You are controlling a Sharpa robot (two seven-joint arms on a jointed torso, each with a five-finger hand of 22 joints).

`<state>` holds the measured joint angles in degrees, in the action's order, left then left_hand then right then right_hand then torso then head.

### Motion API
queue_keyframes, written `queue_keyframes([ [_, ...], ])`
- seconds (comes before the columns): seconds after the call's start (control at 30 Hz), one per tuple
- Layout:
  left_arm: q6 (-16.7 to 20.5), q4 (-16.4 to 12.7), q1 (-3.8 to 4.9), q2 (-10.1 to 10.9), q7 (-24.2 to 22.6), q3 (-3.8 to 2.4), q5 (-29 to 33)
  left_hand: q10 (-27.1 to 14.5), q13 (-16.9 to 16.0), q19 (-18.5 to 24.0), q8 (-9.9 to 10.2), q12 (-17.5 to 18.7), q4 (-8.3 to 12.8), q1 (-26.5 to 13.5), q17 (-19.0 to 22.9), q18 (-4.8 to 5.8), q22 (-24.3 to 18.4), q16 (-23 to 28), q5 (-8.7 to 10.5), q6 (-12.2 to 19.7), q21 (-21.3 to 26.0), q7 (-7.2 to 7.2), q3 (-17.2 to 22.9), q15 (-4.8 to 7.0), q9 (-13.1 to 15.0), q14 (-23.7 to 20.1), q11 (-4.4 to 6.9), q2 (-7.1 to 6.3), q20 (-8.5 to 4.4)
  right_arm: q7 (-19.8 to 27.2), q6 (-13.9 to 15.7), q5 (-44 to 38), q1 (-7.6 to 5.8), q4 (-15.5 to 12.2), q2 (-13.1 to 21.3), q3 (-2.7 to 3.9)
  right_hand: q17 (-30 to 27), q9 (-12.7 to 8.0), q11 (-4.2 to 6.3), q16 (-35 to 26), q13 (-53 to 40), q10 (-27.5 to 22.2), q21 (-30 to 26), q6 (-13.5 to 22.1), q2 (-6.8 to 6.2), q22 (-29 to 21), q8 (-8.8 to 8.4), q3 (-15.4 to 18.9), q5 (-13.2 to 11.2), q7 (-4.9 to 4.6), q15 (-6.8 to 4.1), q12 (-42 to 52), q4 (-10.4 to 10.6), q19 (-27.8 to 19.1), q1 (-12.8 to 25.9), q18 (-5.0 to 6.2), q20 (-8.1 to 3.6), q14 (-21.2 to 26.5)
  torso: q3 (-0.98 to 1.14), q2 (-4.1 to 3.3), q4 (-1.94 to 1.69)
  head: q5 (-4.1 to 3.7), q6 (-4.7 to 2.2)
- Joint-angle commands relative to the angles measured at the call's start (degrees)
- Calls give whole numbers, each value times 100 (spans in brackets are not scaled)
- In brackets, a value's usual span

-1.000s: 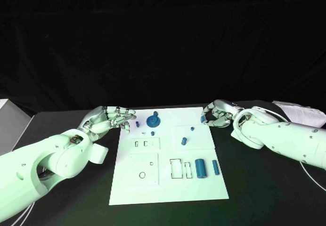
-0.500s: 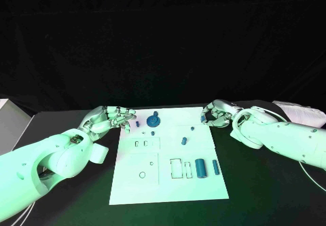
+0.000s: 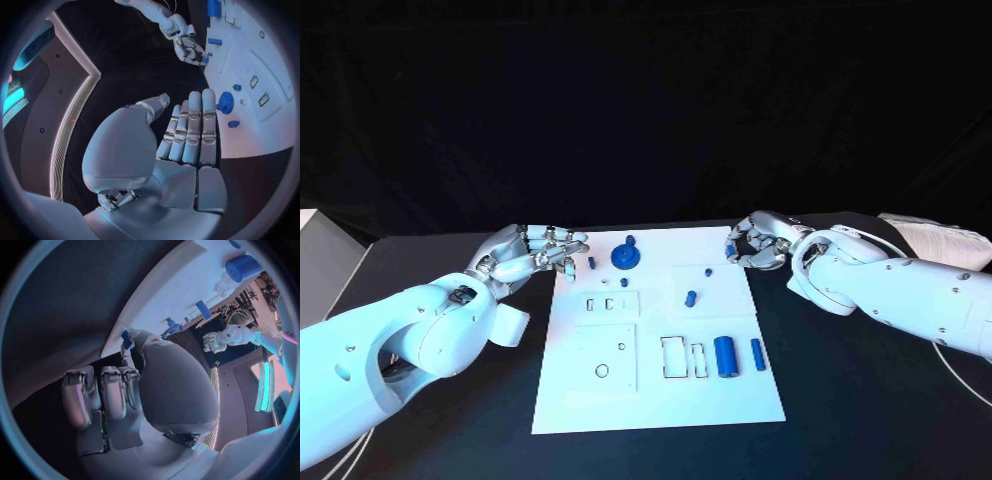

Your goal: Assemble the parts on the task board

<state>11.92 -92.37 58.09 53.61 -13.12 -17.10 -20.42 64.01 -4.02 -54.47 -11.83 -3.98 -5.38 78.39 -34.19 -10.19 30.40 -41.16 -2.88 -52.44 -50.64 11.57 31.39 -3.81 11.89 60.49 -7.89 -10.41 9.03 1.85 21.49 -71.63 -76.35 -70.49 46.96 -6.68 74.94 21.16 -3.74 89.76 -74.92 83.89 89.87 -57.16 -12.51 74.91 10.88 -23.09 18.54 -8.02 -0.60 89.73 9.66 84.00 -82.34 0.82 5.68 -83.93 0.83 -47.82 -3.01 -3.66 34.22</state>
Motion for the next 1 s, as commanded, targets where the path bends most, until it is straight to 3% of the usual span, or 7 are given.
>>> queue_keyframes([
  [0.03,-95,-4,0,-13,-43,-4,13,-28,-7,27,21,20,-2,-24,-9,-31,8,-31,-10,48,-35,5,42,3,8,-37,-9,-30,6,23,-59,-70,6,-19,-10,-4,1506,68,74,24,-1508,611,13,-156,114,1509,126,-92,15,67,-89,27,-26,600,0,-82,-92,-607,2,0,4,-1,2],
  [0.17,-95,-1,0,-14,-41,-4,13,-28,-7,27,21,20,-2,-24,-9,-31,8,-31,-10,48,-35,5,42,3,8,-37,-9,-30,6,15,-27,-65,6,-25,-12,-4,1506,123,132,24,-1508,611,13,-223,191,1509,235,-194,-111,128,-160,27,-56,600,28,-82,-164,-607,0,0,1,3,1],
  [0.43,-95,9,0,-14,-39,-4,12,-28,-7,27,21,20,-2,-24,-9,-31,8,-31,-10,48,-35,5,42,3,8,-37,-9,-30,6,-36,141,-64,7,-59,-11,-4,1506,135,141,24,-1508,611,13,-231,211,1509,258,-224,-138,138,-169,27,-60,600,39,-82,-175,-607,3,0,-3,-3,-1],
  [0.67,-99,21,-1,-15,-38,-3,11,-28,-7,27,21,20,-2,-24,-9,-31,8,-31,-10,48,-35,5,42,3,8,-37,-9,-30,6,-316,473,-51,0,-255,33,2,1506,140,146,24,-1508,611,13,-221,204,1509,266,-230,-149,137,-170,27,-55,600,67,-82,-181,-607,-1,16,11,11,-6],
  [1.0,-80,81,-1,-24,-24,-2,16,-28,-7,27,21,20,-2,-24,-9,-31,8,-31,-10,48,-35,5,42,3,8,-37,-9,-30,6,-1037,864,31,-163,-1076,73,36,1506,144,149,24,-1508,611,13,-198,182,1509,270,-237,-187,137,-166,27,-57,600,97,-82,-183,-607,-15,47,32,55,-14],
])
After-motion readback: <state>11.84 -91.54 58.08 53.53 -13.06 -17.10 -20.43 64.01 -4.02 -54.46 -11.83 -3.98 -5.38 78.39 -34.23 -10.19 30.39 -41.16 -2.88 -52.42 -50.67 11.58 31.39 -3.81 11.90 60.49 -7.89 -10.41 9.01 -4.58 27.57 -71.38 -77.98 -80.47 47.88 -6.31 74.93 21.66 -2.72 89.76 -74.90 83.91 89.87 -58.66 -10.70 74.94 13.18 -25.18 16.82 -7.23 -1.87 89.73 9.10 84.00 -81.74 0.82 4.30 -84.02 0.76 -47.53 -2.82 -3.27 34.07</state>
